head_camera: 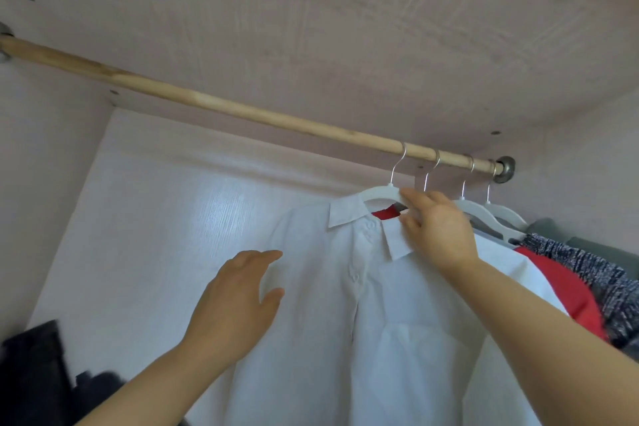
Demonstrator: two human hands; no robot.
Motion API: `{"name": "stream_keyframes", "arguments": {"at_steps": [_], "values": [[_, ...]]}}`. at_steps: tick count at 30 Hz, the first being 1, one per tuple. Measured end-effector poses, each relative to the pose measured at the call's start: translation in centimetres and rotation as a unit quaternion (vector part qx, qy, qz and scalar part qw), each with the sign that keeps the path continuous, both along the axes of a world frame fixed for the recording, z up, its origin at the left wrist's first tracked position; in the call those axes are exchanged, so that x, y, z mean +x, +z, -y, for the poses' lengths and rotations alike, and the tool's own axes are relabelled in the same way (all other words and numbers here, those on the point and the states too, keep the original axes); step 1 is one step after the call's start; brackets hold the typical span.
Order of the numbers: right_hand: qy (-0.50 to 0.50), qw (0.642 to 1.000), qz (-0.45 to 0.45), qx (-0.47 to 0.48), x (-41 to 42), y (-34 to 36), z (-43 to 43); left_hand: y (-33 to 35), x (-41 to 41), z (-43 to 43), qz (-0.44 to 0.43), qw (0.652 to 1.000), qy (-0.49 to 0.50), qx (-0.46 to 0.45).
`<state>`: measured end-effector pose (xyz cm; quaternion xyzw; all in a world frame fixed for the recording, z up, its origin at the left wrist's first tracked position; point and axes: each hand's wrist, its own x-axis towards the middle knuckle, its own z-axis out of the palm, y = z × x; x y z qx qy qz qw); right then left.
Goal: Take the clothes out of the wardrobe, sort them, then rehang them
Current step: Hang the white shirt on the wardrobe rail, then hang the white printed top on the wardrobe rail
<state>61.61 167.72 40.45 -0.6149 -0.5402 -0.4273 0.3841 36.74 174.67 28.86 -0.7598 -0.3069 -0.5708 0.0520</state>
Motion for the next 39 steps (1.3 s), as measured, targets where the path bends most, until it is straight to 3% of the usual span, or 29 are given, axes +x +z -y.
{"name": "stream_keyframes", "arguments": {"at_steps": [4,6,11,16,19,22,25,29,35,39], "values": [[-0.033,0.989,0.117,0.086,-1.4,-4.7,0.0,-2.7,-1.1,0.2,-0.008,1.000,0.003,-0.029],[0.005,0.988,0.127,0.085,-3.2,-9.0,0.0,-4.9,-2.1,0.6,-0.024,0.998,0.020,-0.060],[0.131,0.983,0.097,-0.085,-9.2,-24.3,-0.5,-13.9,-5.9,2.2,-0.112,0.973,0.127,-0.156],[0.193,0.941,-0.009,-0.278,-16.8,-37.5,0.4,-24.7,-11.6,5.2,-0.178,0.902,0.202,-0.338],[0.245,0.902,-0.020,-0.354,-20.4,-43.5,1.3,-30.4,-14.6,8.3,-0.194,0.860,0.220,-0.418],[0.301,0.855,-0.017,-0.422,-23.8,-48.6,3.2,-35.9,-17.7,13.1,-0.204,0.801,0.253,-0.502],[0.345,0.807,0.034,-0.477,-27.0,-52.2,5.4,-40.3,-20.1,18.6,-0.156,0.742,0.294,-0.582],[0.455,0.696,0.091,-0.548,-30.7,-55.1,8.9,-43.2,-21.4,26.7,-0.069,0.658,0.390,-0.641],[0.587,0.558,0.227,-0.541,-36.0,-58.4,16.1,-45.5,-21.0,41.4,0.079,0.511,0.542,-0.662],[0.641,0.445,0.310,-0.543,-39.6,-58.4,24.3,-45.2,-19.1,51.6,0.166,0.403,0.620,-0.652]]}}
